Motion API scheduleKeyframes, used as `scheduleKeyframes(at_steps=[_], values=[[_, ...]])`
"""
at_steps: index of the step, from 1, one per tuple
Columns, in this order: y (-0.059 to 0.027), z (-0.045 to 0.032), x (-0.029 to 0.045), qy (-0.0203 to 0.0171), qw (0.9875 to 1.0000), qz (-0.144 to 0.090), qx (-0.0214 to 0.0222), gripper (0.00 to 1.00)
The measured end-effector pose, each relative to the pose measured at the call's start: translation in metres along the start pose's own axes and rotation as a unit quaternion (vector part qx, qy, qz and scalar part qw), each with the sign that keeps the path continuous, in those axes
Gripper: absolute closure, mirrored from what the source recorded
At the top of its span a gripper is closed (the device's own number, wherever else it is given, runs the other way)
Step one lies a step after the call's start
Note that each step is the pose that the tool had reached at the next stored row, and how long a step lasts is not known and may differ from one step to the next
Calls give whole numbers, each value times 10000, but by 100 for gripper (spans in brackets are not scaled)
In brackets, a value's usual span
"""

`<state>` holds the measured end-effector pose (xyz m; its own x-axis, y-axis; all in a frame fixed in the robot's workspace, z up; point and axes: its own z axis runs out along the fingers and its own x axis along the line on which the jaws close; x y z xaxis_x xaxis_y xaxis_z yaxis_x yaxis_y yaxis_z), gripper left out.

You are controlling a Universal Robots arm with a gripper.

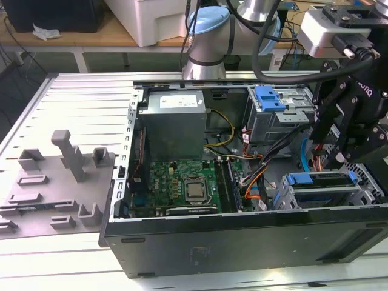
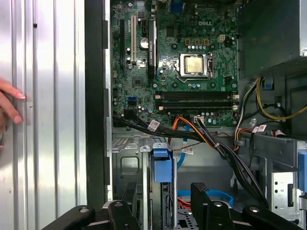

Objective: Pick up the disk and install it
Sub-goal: 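Insert the disk into the insertion slot, then insert the first disk wire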

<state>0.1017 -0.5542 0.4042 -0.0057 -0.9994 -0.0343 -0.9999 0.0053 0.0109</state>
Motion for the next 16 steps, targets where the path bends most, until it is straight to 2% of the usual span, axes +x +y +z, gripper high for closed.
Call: scheduleKeyframes(at_steps=[16], values=[[0,8,0,0,10000,0,0,44]])
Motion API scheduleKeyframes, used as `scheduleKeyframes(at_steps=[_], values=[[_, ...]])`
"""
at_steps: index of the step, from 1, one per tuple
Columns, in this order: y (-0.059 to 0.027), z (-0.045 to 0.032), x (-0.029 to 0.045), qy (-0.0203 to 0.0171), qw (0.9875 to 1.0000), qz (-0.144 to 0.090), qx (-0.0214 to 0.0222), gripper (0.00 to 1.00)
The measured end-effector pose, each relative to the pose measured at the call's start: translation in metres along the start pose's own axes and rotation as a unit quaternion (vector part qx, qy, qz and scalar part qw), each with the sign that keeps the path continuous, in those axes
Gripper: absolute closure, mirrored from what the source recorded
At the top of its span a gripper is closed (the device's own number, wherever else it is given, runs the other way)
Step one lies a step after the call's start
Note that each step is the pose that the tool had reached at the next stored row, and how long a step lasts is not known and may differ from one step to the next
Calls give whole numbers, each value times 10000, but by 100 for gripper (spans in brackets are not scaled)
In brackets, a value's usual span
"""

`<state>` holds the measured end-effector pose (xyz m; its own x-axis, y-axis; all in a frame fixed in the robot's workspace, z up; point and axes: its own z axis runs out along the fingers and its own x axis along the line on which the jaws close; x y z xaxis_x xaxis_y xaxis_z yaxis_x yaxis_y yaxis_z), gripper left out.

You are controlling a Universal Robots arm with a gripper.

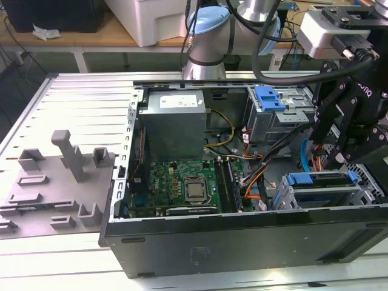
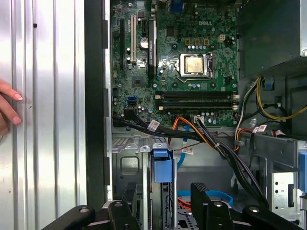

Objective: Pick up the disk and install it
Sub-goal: 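Insert the first disk wire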

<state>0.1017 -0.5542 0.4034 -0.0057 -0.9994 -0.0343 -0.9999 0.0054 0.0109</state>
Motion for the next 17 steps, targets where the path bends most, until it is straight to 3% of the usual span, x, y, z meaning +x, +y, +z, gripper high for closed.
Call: scheduleKeyframes(at_steps=[10,11,12,13,15,17], values=[[0,4,0,0,10000,0,0,44],[0,8,-29,13,10000,0,0,44],[-15,12,-186,345,9994,4,2,44],[-31,12,-223,449,9990,5,3,44],[-57,14,-267,544,9985,6,3,44],[-102,14,-297,607,9982,7,3,44]])
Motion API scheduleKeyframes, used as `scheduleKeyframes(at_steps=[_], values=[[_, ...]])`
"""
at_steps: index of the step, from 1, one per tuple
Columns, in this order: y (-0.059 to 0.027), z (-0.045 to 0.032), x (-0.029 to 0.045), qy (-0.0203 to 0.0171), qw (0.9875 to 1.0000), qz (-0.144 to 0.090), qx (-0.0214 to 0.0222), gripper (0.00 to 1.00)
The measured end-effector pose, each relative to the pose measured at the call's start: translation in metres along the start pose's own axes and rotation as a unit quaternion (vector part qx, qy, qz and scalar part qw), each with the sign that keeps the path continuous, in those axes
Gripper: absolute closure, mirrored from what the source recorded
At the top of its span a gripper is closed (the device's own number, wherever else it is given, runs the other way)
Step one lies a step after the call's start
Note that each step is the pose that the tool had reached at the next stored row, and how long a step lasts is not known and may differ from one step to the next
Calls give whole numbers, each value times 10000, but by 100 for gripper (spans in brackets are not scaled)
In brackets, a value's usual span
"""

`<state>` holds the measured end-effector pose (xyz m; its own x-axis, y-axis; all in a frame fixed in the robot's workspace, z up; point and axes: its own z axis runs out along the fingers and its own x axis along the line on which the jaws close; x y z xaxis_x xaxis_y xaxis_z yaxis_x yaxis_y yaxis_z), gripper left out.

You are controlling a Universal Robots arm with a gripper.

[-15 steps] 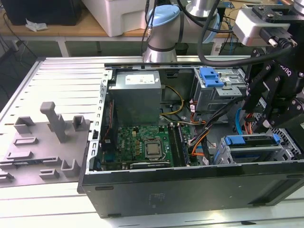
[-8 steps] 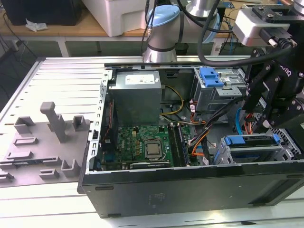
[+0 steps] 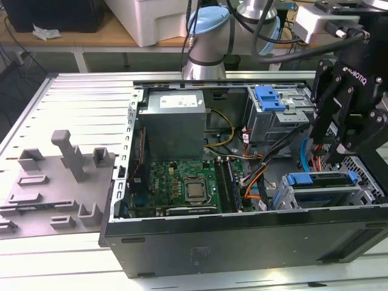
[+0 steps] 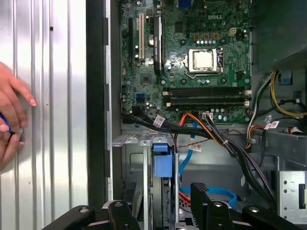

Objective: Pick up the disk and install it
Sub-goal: 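Insert the first disk wire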

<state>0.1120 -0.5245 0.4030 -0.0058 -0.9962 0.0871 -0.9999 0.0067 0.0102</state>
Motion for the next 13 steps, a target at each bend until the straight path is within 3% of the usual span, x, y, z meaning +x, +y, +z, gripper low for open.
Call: scheduleKeyframes(at_steps=[4,7,8,9,11,13], values=[[-110,-5,-62,99,10000,1,-1,44],[-220,-9,-91,142,9999,1,-5,44],[-289,-12,-116,175,9998,0,-6,45],[-373,-16,-148,203,9998,1,-8,58],[-512,-21,-190,216,9998,1,-10,58],[-563,-24,-237,224,9997,1,-10,58]])
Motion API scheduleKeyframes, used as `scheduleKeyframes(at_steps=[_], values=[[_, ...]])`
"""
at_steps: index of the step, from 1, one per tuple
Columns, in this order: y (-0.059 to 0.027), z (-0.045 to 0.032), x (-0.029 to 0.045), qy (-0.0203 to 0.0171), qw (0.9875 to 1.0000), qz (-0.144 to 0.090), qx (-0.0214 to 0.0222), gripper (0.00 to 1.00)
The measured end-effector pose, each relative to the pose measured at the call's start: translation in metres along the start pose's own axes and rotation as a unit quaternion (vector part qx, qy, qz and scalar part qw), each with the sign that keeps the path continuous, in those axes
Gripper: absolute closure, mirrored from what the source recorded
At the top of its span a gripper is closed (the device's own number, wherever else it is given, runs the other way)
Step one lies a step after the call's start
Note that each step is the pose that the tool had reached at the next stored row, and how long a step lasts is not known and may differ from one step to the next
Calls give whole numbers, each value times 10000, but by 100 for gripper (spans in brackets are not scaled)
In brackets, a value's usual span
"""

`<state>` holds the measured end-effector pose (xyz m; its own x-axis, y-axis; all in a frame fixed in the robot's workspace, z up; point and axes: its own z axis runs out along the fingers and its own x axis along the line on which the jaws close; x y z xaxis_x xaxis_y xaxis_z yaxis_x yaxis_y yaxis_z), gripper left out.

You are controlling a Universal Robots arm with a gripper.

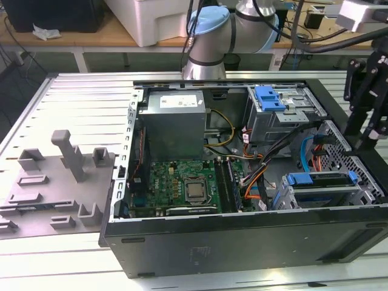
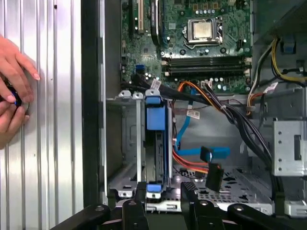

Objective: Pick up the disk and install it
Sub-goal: 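Insert the first disk wire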

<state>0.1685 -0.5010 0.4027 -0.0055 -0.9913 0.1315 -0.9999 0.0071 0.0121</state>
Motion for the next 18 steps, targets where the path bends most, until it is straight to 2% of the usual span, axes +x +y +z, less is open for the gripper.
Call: scheduleKeyframes(at_steps=[2,4,5,7,8,12,14,18], values=[[-10,-9,-113,71,10000,3,0,58],[-13,-13,-165,123,9999,4,0,58],[-16,-14,-209,164,9999,6,0,58],[-20,-19,-259,204,9998,7,0,58],[-23,-22,-307,234,9997,10,0,58],[-31,-27,-422,277,9996,12,0,58],[-37,-28,-510,308,9995,15,0,58],[-44,-22,-590,350,9994,17,0,58]])
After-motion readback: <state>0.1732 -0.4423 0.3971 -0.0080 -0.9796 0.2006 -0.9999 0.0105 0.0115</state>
